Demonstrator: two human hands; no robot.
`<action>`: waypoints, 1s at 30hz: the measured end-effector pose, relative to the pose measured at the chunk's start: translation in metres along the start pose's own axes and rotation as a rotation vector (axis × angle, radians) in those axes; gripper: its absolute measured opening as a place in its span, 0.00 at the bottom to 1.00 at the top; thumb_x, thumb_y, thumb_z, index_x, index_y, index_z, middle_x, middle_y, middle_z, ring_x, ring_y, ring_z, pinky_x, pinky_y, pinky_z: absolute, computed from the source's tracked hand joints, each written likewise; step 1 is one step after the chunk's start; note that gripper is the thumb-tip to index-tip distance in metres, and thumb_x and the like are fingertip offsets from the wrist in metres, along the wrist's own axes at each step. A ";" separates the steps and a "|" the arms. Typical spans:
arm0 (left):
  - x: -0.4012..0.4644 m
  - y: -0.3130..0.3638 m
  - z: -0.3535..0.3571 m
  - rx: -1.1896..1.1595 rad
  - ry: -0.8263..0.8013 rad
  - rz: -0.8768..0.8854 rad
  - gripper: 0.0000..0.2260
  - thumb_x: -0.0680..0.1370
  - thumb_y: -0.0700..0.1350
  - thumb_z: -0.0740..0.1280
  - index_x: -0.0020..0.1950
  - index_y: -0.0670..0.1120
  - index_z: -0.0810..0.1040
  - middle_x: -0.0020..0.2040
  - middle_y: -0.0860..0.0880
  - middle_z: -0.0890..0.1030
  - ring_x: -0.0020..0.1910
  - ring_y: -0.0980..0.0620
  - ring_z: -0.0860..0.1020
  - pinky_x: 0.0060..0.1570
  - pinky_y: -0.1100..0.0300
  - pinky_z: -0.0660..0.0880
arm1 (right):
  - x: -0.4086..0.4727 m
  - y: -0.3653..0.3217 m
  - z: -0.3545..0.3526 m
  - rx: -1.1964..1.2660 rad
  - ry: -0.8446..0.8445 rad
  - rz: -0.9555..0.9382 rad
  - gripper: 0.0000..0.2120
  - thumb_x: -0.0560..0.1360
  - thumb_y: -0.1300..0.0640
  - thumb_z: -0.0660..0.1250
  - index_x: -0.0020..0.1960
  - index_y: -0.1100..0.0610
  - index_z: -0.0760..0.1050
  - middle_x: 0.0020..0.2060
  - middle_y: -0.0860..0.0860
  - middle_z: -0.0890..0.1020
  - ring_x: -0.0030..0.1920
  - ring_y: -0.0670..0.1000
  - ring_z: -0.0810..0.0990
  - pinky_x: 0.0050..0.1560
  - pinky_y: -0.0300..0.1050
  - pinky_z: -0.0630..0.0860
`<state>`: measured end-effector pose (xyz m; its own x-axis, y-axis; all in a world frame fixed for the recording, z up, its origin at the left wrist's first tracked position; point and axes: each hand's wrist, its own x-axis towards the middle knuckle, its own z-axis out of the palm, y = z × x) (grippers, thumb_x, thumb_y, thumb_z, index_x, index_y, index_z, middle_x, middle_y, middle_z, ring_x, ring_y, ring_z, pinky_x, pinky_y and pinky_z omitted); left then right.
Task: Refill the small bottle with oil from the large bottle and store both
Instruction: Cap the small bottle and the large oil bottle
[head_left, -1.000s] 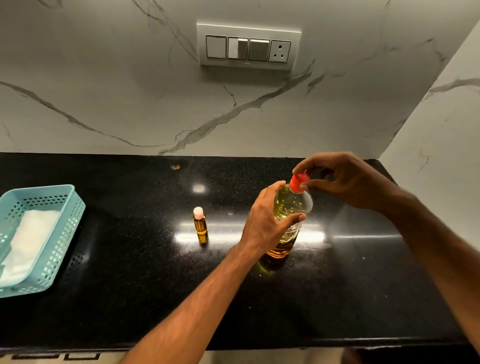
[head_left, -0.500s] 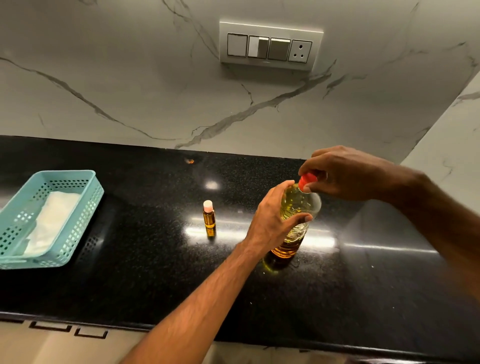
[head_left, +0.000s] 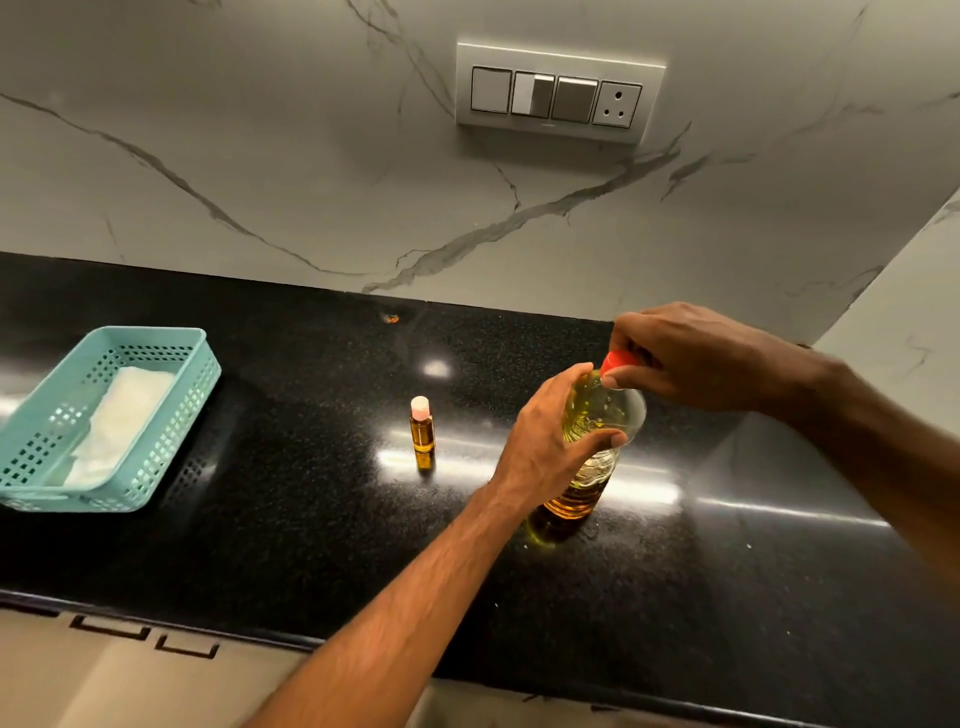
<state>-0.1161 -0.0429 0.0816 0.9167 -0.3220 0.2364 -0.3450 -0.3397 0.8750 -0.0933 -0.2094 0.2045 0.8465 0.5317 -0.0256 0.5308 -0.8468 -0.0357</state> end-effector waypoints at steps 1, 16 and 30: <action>0.000 0.000 0.000 0.001 0.002 0.000 0.35 0.72 0.52 0.74 0.74 0.48 0.62 0.69 0.47 0.71 0.67 0.51 0.71 0.64 0.49 0.73 | 0.000 -0.001 0.001 0.006 0.009 0.011 0.13 0.75 0.41 0.64 0.50 0.49 0.69 0.36 0.40 0.71 0.35 0.41 0.71 0.33 0.34 0.62; -0.005 0.002 0.003 -0.011 0.022 -0.035 0.37 0.73 0.52 0.73 0.76 0.47 0.59 0.73 0.46 0.69 0.70 0.51 0.68 0.68 0.52 0.70 | -0.011 -0.012 0.006 0.130 0.060 0.150 0.26 0.69 0.38 0.63 0.57 0.56 0.75 0.43 0.50 0.79 0.38 0.46 0.76 0.37 0.38 0.73; -0.124 -0.079 -0.135 -0.119 0.710 -0.366 0.07 0.76 0.41 0.70 0.53 0.49 0.80 0.46 0.51 0.83 0.42 0.60 0.81 0.43 0.67 0.77 | 0.037 -0.168 0.064 0.388 0.601 -0.159 0.12 0.77 0.47 0.68 0.50 0.56 0.80 0.44 0.51 0.79 0.42 0.52 0.77 0.39 0.49 0.76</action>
<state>-0.1750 0.1432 0.0407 0.8903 0.4435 0.1030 -0.0106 -0.2059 0.9785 -0.1535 -0.0467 0.1457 0.6955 0.4523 0.5583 0.6911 -0.6338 -0.3475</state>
